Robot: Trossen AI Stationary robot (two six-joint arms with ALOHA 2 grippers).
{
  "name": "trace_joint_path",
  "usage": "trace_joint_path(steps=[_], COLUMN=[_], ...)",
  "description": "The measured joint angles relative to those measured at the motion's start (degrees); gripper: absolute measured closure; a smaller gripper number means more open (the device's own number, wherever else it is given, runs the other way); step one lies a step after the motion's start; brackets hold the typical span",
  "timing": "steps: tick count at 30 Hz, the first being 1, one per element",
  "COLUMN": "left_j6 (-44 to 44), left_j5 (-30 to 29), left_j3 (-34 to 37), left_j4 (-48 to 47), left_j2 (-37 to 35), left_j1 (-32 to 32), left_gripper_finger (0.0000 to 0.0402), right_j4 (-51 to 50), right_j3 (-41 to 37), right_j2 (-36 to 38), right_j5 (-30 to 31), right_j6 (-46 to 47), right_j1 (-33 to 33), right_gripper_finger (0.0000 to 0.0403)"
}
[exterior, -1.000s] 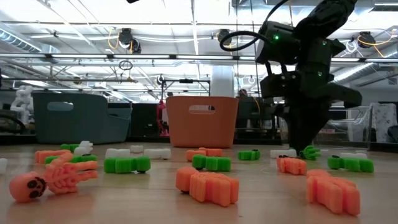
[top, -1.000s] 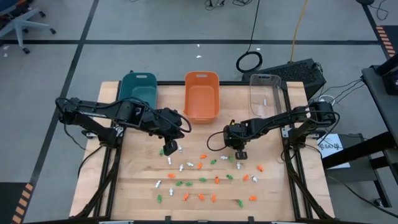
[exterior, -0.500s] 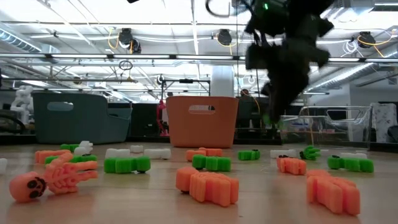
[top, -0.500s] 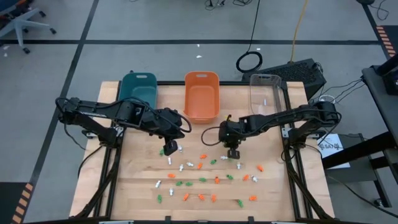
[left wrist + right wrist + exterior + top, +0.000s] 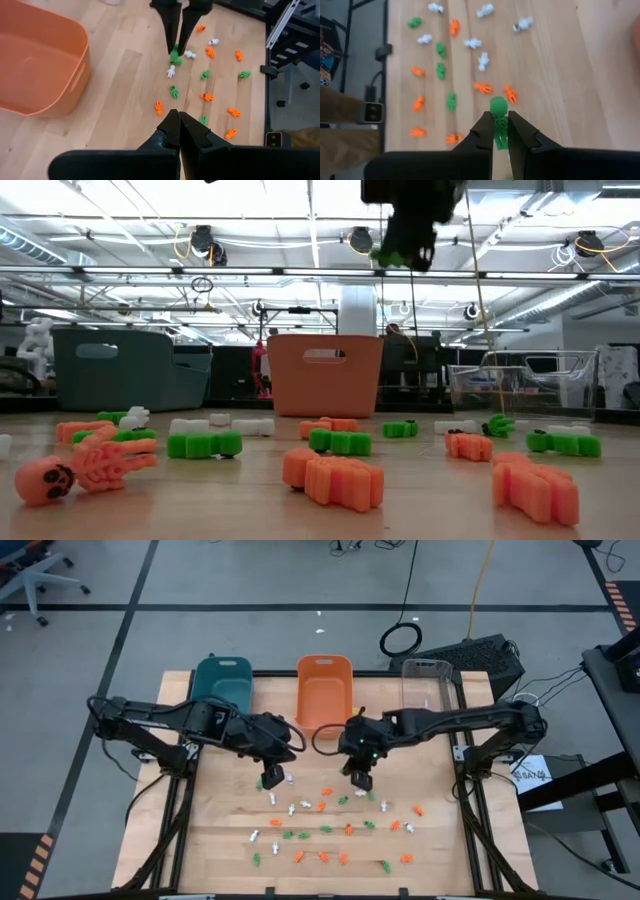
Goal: Sort Halloween decoration
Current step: Put the green skeleton toy into the transparent bin
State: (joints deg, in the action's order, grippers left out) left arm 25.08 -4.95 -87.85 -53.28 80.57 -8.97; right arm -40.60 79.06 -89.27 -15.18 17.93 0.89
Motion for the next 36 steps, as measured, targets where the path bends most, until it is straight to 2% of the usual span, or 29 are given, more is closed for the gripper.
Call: trace_joint_path(steps=[6, 11, 21, 30, 36], left_j6=[0.0, 0.0, 3.1, 3.1, 3.1], left_j5=[0.0, -0.1, 0.4, 0.1, -1.4], left_j3=[0.0, 0.0, 0.0, 0.0, 0.0], left_j4=[0.0, 0.1, 0.6, 0.7, 4.8], left_j2=[-2.7, -3.9, -4.3, -4.9, -4.8], left_j1=[0.0, 0.0, 0.0, 0.0, 0.8], left_gripper_finger=[0.0402, 0.0402, 0.0402, 0.0402, 0.0402], right_j4=[-12.7, -14.5, -14.0, -12.7, -10.1], right_j3=[10.3, 14.3, 14.3, 13.8, 8.9], right_j2=[1.0, 5.8, 21.3, 30.7, 36.8], right_j5=[3.1, 6.2, 15.1, 15.2, 15.1], right_j6=[-4.0, -4.1, -7.5, -9.1, -8.0], right_j1=[-0.2, -0.4, -0.4, -0.5, 0.3], right_gripper_finger=[0.0395, 0.0395, 0.0395, 0.0395, 0.0395])
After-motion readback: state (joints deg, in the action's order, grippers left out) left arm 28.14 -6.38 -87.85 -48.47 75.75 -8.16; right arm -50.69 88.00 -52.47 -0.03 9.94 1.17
